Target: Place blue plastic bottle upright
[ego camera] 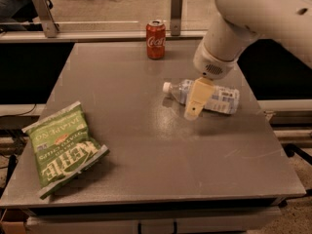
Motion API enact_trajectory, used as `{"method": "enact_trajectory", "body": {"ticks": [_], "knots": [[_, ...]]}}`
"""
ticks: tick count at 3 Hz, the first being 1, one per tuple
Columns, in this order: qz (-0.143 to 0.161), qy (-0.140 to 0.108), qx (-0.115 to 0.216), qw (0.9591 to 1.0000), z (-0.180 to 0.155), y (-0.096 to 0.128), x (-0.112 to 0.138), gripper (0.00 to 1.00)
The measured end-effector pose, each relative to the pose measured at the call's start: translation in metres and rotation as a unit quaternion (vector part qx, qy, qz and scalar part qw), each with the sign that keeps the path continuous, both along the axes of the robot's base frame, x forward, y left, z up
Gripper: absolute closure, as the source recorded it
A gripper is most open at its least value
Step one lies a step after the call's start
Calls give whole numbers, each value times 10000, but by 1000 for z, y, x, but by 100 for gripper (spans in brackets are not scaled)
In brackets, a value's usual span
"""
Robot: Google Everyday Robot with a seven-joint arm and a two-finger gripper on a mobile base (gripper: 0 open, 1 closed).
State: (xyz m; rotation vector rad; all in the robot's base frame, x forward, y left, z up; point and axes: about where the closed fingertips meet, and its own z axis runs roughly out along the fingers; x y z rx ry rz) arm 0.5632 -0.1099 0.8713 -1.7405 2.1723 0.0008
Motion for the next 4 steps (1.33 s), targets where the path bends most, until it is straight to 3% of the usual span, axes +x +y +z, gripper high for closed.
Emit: {"method": "enact_trajectory", "body": {"ticks": [1, 2, 4], "knots": [[-131, 213, -8, 9997, -21, 2, 16, 0], [-198, 361, 1, 9992, -31, 3, 23, 17], [-137, 311, 325, 9989, -7, 7, 24, 64]]}}
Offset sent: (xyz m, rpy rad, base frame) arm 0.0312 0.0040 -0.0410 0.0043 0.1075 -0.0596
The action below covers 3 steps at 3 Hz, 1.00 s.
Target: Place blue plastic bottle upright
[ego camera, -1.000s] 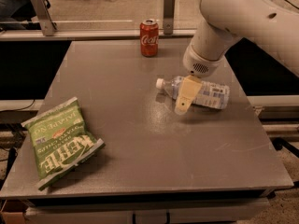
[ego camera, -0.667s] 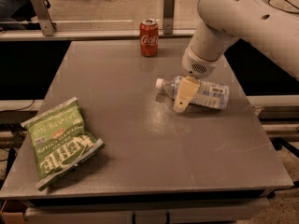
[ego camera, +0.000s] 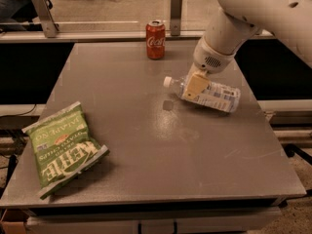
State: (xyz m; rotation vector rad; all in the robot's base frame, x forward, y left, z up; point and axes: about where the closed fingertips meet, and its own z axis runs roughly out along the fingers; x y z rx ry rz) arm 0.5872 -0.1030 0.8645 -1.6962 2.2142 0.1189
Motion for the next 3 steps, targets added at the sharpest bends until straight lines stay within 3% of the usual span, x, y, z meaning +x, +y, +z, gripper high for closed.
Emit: {"method": "enact_trajectory", "body": {"ticks": [1, 2, 3], "knots": [[127, -70, 374, 9992, 21, 6, -3, 87], [284, -103, 1116, 9933, 42, 8, -1, 100], [415, -151, 2226, 9739, 66, 1, 1, 100]]}}
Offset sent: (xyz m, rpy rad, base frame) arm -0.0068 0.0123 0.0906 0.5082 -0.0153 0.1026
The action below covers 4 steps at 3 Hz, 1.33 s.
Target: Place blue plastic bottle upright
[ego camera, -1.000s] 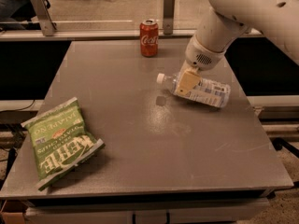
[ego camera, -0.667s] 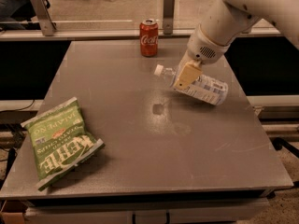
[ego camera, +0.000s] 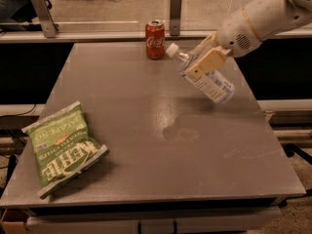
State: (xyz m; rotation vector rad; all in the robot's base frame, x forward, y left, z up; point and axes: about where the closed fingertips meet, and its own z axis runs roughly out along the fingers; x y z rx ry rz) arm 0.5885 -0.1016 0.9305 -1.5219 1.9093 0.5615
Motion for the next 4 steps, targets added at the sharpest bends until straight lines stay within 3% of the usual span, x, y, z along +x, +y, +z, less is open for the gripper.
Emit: {"method": "enact_trajectory", "body": {"ticks": [1, 2, 4], "knots": [[113, 36, 1225, 9924, 20, -10, -2, 100], [227, 117, 2381, 9709, 41, -19, -11, 100], [369, 117, 3921, 9191, 56, -35, -27, 100]]}}
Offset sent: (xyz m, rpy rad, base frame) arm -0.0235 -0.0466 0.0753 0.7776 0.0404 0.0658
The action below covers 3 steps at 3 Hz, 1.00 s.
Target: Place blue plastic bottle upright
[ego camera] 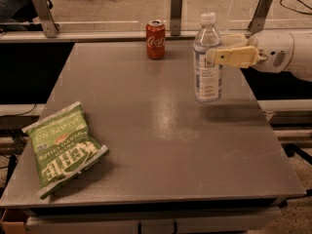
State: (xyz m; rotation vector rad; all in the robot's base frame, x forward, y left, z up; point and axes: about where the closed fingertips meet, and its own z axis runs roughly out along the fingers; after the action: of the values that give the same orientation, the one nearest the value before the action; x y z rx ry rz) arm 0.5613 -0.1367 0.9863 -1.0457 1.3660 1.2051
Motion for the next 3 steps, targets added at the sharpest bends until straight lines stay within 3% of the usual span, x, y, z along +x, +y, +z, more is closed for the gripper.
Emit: {"method": "enact_trajectory", "body": {"ticks": [1, 3], "knots": [[41, -212, 537, 9983, -3, -4, -8, 100], [158, -692, 941, 9930, -13, -6, -22, 100]]}}
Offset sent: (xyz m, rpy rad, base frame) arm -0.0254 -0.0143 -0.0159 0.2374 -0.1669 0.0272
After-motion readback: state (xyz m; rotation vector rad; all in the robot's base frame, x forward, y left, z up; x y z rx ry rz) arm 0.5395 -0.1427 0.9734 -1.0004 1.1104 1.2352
